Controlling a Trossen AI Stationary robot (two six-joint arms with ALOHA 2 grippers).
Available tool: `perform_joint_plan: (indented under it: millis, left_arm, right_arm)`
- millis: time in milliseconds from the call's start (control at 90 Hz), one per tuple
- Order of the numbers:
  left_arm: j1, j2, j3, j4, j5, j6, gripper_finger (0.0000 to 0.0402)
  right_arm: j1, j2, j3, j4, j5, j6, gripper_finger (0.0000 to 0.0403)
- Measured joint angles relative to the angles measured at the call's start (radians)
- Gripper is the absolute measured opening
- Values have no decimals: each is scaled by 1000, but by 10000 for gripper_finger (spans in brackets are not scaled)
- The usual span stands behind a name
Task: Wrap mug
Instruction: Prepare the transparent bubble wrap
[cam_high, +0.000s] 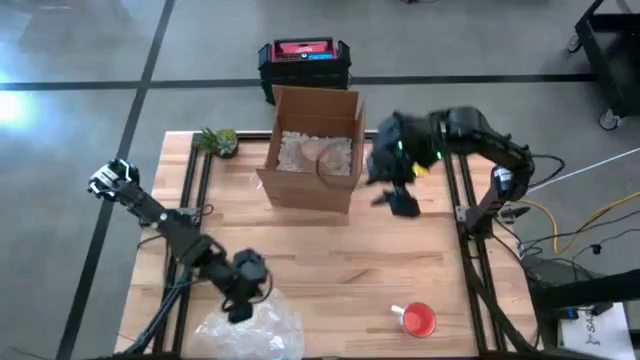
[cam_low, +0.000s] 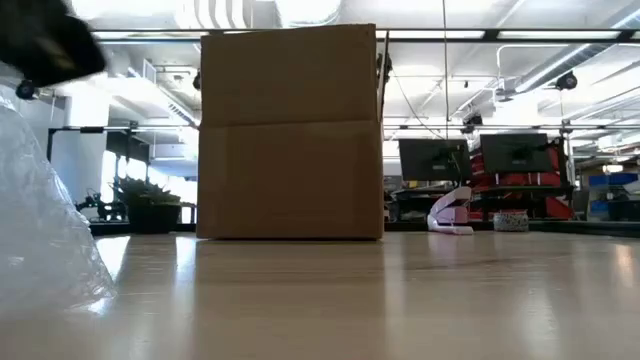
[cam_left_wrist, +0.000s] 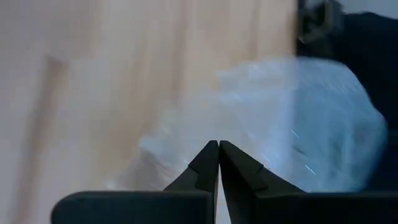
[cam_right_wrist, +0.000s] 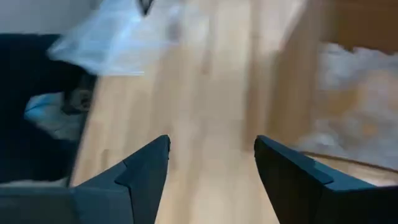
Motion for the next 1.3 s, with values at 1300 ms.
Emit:
perform_joint_plan:
  millis: [1300]
  left_arm:
    - [-88,372,-22,147,235,-66,11]
  right_arm:
    - [540,27,-911,1076,483,430,186]
